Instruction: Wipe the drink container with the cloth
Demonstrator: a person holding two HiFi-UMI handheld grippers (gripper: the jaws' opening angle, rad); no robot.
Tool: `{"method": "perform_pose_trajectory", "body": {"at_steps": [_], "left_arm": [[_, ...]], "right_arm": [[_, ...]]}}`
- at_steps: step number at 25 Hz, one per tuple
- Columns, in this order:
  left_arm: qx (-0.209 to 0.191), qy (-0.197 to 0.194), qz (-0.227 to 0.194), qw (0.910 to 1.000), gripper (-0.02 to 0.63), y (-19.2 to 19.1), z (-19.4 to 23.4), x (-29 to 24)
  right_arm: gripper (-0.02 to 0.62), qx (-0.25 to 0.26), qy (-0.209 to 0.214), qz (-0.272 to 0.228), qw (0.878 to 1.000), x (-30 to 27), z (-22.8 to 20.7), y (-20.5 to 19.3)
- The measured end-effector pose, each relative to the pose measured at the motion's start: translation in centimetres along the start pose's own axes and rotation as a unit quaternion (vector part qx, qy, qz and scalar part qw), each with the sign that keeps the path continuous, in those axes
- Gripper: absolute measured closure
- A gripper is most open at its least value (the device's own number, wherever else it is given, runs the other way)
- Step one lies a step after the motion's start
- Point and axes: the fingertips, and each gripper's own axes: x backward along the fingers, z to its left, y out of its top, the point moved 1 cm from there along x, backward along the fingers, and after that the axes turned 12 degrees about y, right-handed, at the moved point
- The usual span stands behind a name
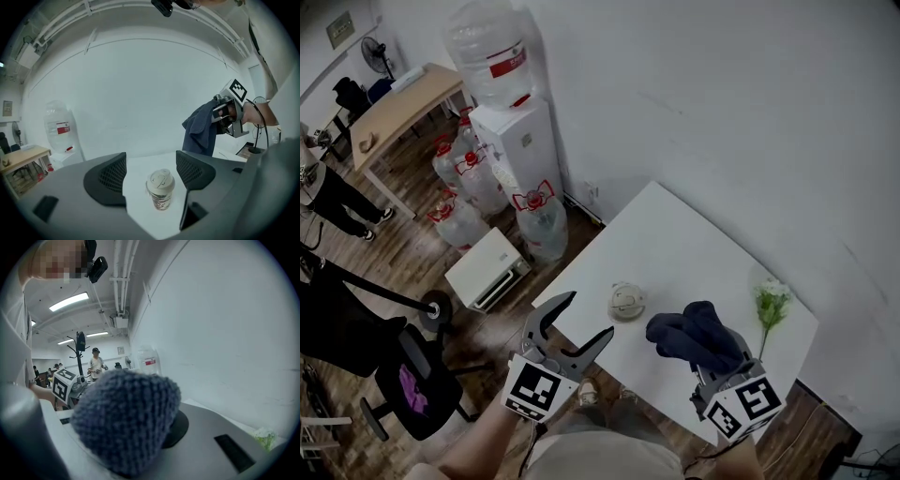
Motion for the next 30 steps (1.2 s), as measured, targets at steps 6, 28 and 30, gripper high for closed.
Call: {"method": "perform_pose_trajectory", "body": {"at_steps": [6, 28, 30], "left_arm": [[-0.011, -0.029, -0.003, 0.9995, 0.253, -1.6, -1.8, -3.4], [0.015, -0.089, 0.010, 0.9959, 0.219, -10.1, -6.2, -11.3], [0.017, -0.090, 0.002, 0.9958, 0.219, -10.1, -6.1, -11.2]], "right_arm": [[0.557, -0.008, 0.010, 0.011, 1.000, -0.9, -1.9, -0.9], [0.557, -0.034, 0.033, 0.056, 0.997, -4.9, -7.1, -5.2], [0.557, -0.034, 0.039, 0.059, 0.997, -5.3, -7.1, -5.4]]}}
